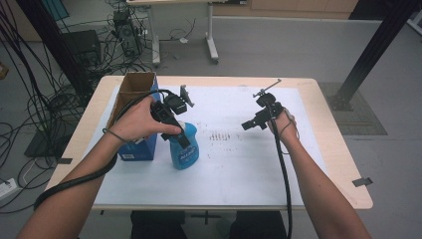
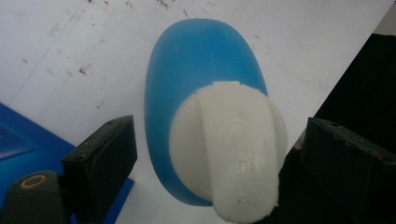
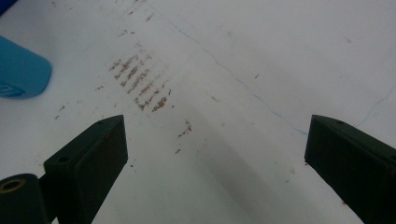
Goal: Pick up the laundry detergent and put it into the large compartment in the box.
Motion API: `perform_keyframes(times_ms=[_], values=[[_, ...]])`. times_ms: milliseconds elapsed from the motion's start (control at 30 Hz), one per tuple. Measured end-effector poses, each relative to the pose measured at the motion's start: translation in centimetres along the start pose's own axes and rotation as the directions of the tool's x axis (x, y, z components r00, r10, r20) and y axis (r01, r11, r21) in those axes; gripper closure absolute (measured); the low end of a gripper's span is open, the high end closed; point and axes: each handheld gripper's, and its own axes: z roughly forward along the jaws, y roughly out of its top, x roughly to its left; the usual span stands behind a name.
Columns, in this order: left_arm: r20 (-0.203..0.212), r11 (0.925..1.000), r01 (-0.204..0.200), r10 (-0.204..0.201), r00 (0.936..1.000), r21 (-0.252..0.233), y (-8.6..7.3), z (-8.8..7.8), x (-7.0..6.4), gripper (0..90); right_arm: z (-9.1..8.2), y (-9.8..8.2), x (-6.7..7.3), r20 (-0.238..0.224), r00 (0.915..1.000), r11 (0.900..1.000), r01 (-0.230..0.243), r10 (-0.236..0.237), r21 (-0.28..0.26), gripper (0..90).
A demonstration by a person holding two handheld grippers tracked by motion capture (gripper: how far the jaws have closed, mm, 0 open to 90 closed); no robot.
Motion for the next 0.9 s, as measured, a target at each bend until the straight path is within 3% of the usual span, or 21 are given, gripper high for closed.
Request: perform_keyframes(times_ms=[900], values=[[0.009, 1.0, -0.001, 0.001, 1.0, 0.003, 0.21, 0.03, -0.08, 10.8, -0.26, -0.01, -0.2, 0.008, 0.9999, 1.0, 0.009, -0.009, -0.007, 5.6]])
